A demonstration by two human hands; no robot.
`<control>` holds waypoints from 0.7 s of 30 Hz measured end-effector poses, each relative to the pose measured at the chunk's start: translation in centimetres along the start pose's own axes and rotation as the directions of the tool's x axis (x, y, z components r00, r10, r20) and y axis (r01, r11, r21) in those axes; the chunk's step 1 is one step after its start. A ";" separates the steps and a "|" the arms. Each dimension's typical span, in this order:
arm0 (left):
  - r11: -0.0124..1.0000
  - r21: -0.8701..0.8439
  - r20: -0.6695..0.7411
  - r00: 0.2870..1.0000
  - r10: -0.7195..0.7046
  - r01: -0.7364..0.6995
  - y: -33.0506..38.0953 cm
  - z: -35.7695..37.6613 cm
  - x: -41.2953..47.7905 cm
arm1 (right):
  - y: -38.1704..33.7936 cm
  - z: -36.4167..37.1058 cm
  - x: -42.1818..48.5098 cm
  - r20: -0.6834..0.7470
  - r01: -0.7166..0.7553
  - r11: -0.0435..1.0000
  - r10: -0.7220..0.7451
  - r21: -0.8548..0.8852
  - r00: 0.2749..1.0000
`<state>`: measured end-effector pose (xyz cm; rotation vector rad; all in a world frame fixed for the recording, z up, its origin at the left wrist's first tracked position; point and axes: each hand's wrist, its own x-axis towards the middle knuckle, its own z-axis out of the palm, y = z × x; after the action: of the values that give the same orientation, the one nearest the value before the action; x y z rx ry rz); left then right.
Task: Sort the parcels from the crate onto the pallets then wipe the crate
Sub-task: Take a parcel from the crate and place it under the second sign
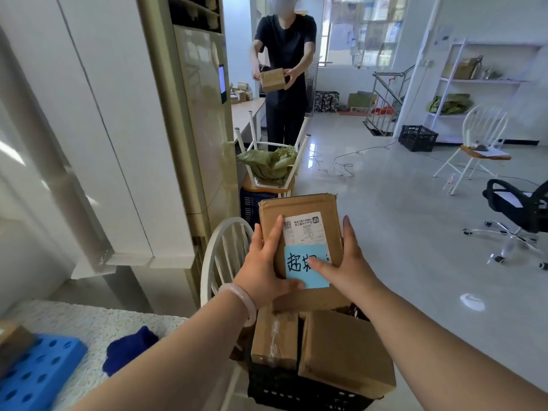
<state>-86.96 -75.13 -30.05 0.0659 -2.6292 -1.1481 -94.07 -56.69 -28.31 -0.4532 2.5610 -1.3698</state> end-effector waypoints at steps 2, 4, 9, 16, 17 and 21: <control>1.000 -0.004 -0.031 0.999 -0.025 0.025 -0.4 -1.1 -0.3 | -0.3 1.2 -0.1 0.059 0.106 0.984 -0.098 -0.144 0.993; 0.999 0.027 -0.051 0.998 -0.026 0.027 -0.8 -2.3 -0.7 | -0.7 2.0 0.2 0.102 0.233 0.944 -0.214 -0.235 0.971; 0.981 0.085 -0.123 0.979 -0.162 0.173 -1.9 -4.1 -3.3 | -2.3 3.4 1.1 0.319 0.393 0.880 -0.304 -0.267 0.898; 0.912 0.044 -0.300 0.876 -0.378 0.409 -0.9 -5.9 -9.6 | -4.3 6.2 0.6 0.516 0.518 0.835 -0.366 -0.185 0.775; 0.890 0.017 -0.318 0.846 -0.427 0.455 -0.7 -5.8 -10.8 | -4.6 6.7 0.2 0.547 0.534 0.828 -0.372 -0.170 0.750; 0.822 0.001 -0.438 0.740 -0.511 0.569 0.3 -5.7 -16.4 | -5.5 9.8 -2.6 0.679 0.591 0.801 -0.383 -0.095 0.627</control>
<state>-69.65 -76.59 -29.85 1.0566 -2.3307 -0.9535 -87.60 -66.19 -28.97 -1.4991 2.1117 -0.6964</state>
